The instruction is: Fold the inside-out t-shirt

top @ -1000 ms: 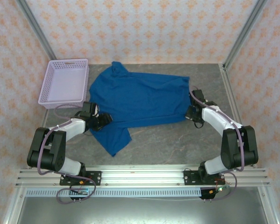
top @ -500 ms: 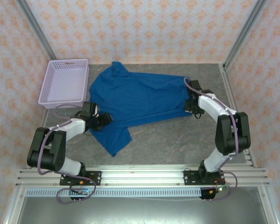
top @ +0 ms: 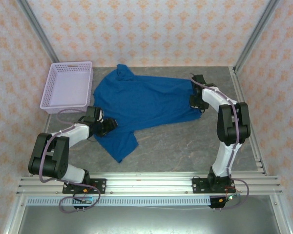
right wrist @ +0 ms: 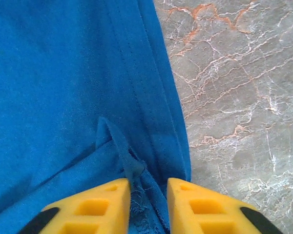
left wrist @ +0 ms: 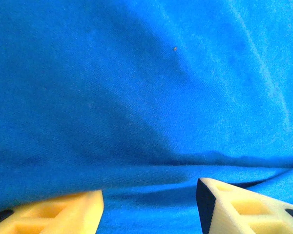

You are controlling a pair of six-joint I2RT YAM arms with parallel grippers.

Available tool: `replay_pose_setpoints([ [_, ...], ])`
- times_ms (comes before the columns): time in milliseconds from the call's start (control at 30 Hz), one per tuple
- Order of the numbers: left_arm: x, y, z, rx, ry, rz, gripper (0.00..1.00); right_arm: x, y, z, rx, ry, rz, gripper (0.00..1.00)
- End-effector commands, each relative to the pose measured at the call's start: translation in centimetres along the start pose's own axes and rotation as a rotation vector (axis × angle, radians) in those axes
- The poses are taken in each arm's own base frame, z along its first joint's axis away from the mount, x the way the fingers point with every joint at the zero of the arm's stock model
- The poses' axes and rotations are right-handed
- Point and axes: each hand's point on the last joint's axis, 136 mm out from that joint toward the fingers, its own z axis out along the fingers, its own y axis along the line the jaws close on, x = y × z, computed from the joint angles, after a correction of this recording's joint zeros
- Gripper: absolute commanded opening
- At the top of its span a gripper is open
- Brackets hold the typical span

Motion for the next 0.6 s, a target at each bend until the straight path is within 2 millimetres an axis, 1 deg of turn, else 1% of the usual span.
replay_pose_setpoints([
  [0, 4.0, 4.6, 0.9, -0.171, 0.126, -0.025, 0.57, 0.3, -0.2, -1.7, -0.046, -0.011, 0.027, 0.30],
  [133, 3.9, 4.6, 1.0, -0.172, 0.126, -0.026, 0.57, 2.5, 0.0, -2.7, -0.107, 0.000, 0.042, 0.38],
  [200, 3.9, 4.6, 1.0, -0.172, 0.128, -0.025, 0.57, 3.4, -0.2, -2.7, -0.111, 0.002, 0.042, 0.40],
  [333, 4.1, 4.7, 1.1, -0.174, 0.134, -0.025, 0.57, 3.9, 0.0, -2.7, -0.136, -0.011, 0.024, 0.41],
  [467, 4.0, 4.6, 1.1, -0.172, 0.132, -0.025, 0.57, 3.8, -0.1, -1.6, -0.105, -0.002, -0.005, 0.41],
  [567, 4.0, 4.6, 1.1, -0.172, 0.130, -0.025, 0.57, 3.1, 0.5, -0.9, -0.108, -0.011, -0.025, 0.40],
])
